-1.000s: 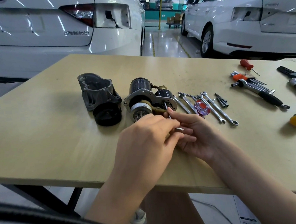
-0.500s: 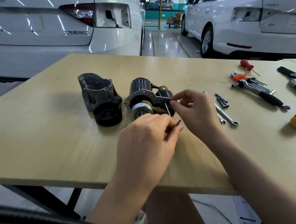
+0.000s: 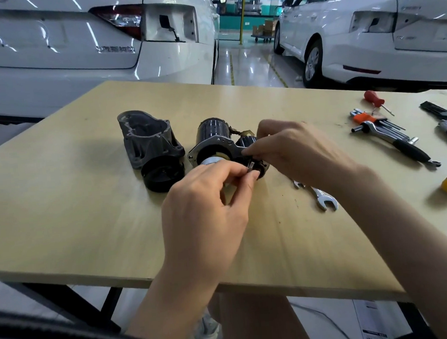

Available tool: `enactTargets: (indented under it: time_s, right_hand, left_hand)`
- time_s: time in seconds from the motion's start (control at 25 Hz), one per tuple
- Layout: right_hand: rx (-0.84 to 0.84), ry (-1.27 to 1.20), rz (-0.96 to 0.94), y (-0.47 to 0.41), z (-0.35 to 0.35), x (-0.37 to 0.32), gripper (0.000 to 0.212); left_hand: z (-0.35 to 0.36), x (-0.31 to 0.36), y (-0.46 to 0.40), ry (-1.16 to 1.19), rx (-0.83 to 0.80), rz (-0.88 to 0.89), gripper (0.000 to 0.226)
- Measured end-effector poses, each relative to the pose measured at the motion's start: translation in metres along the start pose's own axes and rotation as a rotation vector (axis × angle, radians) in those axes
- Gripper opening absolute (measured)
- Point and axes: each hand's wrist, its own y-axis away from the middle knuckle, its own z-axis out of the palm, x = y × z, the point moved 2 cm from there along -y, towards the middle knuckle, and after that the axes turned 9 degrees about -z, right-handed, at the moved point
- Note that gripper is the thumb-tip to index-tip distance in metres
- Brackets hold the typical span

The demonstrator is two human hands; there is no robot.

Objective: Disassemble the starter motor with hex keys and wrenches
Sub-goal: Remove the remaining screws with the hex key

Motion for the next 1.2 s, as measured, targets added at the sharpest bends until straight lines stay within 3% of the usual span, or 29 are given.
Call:
enactTargets:
  time_s: [0.2, 0.32, 0.44, 0.52, 0.6, 0.72, 0.88, 1.08, 1.12, 1.2]
  right_hand:
    - [-0.048, 0.118, -0.125, 0.002, 0.003, 0.002, 0.018]
    - [0.038, 0.008, -0.095, 0.005, 0.008, 0.0, 0.01]
    - [0.459, -0.382, 0.236, 0.017, 0.002, 0.016, 0.007]
    - [0.602, -0.462, 0.549, 0.035, -0.001, 0.039, 0.008]
    - [0.466, -0.421, 0.796, 0.056, 0.0, 0.061, 0.012]
    - [0.303, -0.363, 0.93, 0.072, 0.0, 0.075, 0.011]
    - [0.275, -0.281, 0.928, 0.071, 0.0, 0.077, 0.008]
    - [0.117, -0.224, 0.938, 0.071, 0.009, 0.078, 0.011]
    - [0.124, -0.168, 0.921, 0.071, 0.007, 0.076, 0.012]
    - [0.32, -0.068, 0.753, 0.063, -0.002, 0.063, 0.015]
  left_hand:
    - [-0.003, -0.001, -0.001, 0.061, 0.016, -0.034, 0.011]
    - [-0.007, -0.003, 0.0, 0.153, 0.068, -0.1, 0.01]
    - [-0.011, -0.008, -0.002, 0.252, 0.111, -0.148, 0.009]
    - [-0.014, -0.01, -0.005, 0.269, 0.139, -0.183, 0.01]
    - [-0.015, -0.01, -0.007, 0.28, 0.149, -0.195, 0.009]
    - [-0.016, -0.009, -0.007, 0.274, 0.144, -0.192, 0.011]
    - [-0.017, -0.01, -0.008, 0.253, 0.13, -0.176, 0.012]
    - [-0.013, -0.012, -0.007, 0.268, 0.131, -0.218, 0.006]
    - [-0.012, -0.013, -0.007, 0.269, 0.133, -0.232, 0.006]
    - [-0.012, -0.017, -0.009, 0.28, 0.133, -0.263, 0.007]
